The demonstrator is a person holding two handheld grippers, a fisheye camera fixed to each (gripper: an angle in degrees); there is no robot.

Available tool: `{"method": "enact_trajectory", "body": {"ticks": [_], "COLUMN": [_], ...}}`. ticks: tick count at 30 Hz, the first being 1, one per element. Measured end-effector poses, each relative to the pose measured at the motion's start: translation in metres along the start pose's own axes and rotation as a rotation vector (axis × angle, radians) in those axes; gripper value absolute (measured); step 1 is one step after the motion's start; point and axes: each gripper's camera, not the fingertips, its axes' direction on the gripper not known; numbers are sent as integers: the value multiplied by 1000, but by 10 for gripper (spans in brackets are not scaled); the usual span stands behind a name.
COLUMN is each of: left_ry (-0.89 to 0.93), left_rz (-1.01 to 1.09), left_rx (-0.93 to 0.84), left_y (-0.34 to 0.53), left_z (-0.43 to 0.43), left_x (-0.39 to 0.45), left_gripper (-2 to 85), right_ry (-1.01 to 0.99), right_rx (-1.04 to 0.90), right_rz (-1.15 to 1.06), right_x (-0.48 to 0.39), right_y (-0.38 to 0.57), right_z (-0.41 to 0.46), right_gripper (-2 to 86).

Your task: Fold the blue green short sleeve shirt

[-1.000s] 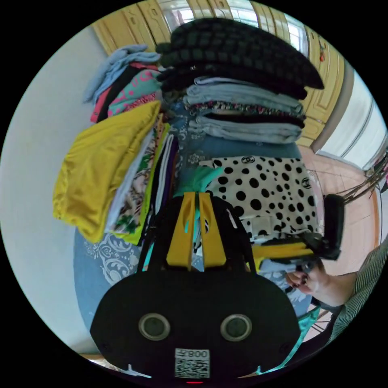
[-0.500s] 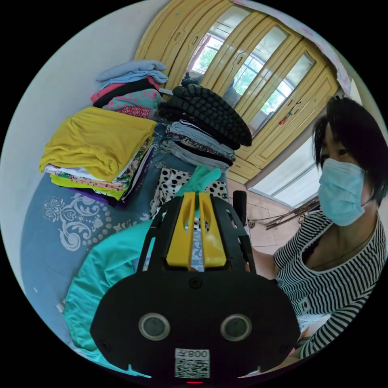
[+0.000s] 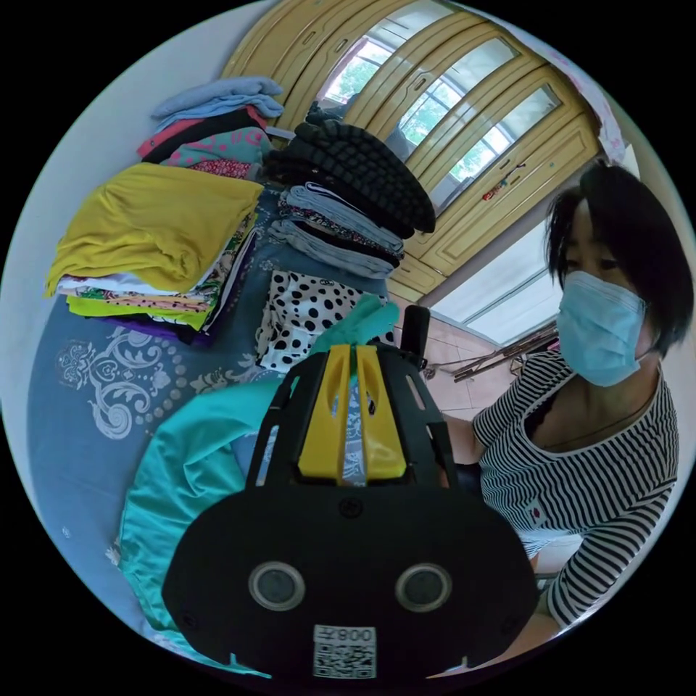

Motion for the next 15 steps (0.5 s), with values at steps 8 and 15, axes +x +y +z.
{"method": "enact_trajectory", "body": {"ticks": [8,15], "left_ry": [-44,-89], "left_rz": [-15,26], "left_rx": [63,119], "left_y": [61,131], "left_z": [-75,-163], "left_x": [-28,-13], "left_gripper": [18,17], "right_ry": [15,1], "right_rx": [-26,-41], "right_rz": [-93,-129], "right_x": [-74,-155], "right_y": [-61,-127], "right_z": [67,137], "right_gripper": [11,5]}}
